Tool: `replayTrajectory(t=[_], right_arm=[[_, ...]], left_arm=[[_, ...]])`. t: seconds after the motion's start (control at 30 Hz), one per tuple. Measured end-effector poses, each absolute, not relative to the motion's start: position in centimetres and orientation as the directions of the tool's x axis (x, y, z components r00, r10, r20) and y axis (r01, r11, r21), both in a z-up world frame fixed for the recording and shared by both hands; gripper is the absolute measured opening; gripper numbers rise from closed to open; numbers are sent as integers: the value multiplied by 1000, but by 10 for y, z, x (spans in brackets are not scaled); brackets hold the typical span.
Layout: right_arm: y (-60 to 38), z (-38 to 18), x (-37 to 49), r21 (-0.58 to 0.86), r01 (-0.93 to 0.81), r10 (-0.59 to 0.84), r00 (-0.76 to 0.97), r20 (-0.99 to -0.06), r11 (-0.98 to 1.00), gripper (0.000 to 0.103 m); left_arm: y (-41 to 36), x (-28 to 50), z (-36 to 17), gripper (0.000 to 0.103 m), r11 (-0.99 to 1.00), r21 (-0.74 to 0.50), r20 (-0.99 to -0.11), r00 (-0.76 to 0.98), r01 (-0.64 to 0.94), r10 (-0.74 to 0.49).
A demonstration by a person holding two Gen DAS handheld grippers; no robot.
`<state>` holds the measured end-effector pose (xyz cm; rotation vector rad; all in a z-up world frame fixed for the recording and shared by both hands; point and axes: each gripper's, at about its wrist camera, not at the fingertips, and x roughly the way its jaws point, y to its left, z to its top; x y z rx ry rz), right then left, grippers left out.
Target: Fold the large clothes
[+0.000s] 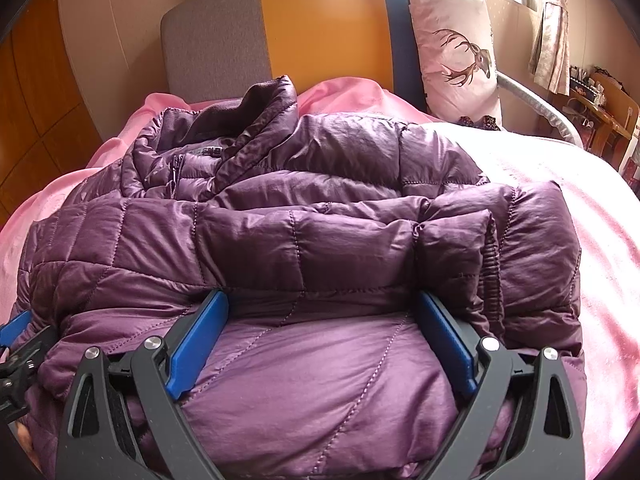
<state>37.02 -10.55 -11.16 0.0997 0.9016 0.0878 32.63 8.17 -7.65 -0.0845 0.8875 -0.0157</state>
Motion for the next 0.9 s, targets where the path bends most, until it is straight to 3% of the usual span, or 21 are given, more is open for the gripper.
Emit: replayTrajectory(t=[0.07, 0.37, 0.9], right_arm=[[-105, -105, 368, 117, -36, 115, 606, -787, 992, 101], [-113, -74, 311, 187, -31, 167, 609, -775, 982, 101], [-130, -93, 210, 218, -1, 190, 499, -846, 976, 101]], left_arm=[[83, 310, -65, 94, 997, -68, -758, 652, -32, -31], [90, 232, -36, 96, 998, -63, -687, 726, -20, -29], [107, 157, -52, 96, 997, -76, -709, 703, -6, -50]])
